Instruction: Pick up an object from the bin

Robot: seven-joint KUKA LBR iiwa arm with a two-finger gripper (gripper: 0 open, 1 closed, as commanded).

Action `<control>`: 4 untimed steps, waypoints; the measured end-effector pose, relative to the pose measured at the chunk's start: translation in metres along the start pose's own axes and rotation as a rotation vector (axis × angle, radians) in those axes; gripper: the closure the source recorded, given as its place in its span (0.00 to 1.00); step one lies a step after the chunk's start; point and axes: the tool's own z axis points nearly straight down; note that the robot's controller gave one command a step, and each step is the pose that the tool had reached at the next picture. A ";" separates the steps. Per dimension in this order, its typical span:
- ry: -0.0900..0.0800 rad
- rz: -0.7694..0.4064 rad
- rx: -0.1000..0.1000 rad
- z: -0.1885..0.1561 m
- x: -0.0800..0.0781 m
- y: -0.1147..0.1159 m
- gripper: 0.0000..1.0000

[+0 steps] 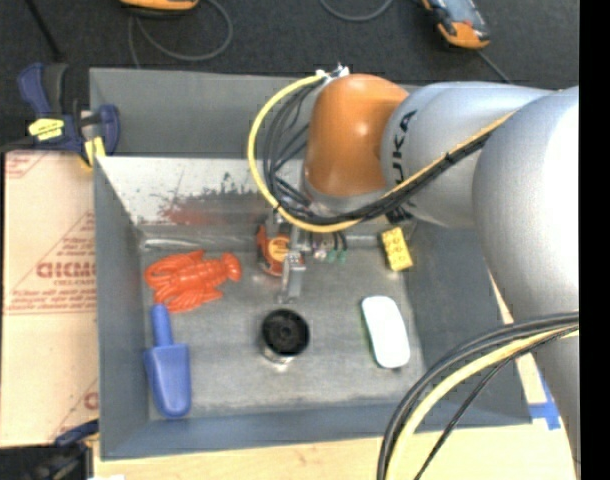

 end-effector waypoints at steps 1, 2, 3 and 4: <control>-0.001 0.057 0.000 0.018 0.051 -0.017 0.00; 0.004 0.070 0.001 0.021 0.065 -0.020 0.00; 0.007 0.030 0.002 0.016 0.070 -0.029 0.00; -0.003 0.039 0.001 0.033 0.063 -0.021 0.00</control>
Offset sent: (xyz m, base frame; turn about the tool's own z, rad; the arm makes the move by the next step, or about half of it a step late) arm -0.0256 -0.0180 -0.0268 0.2143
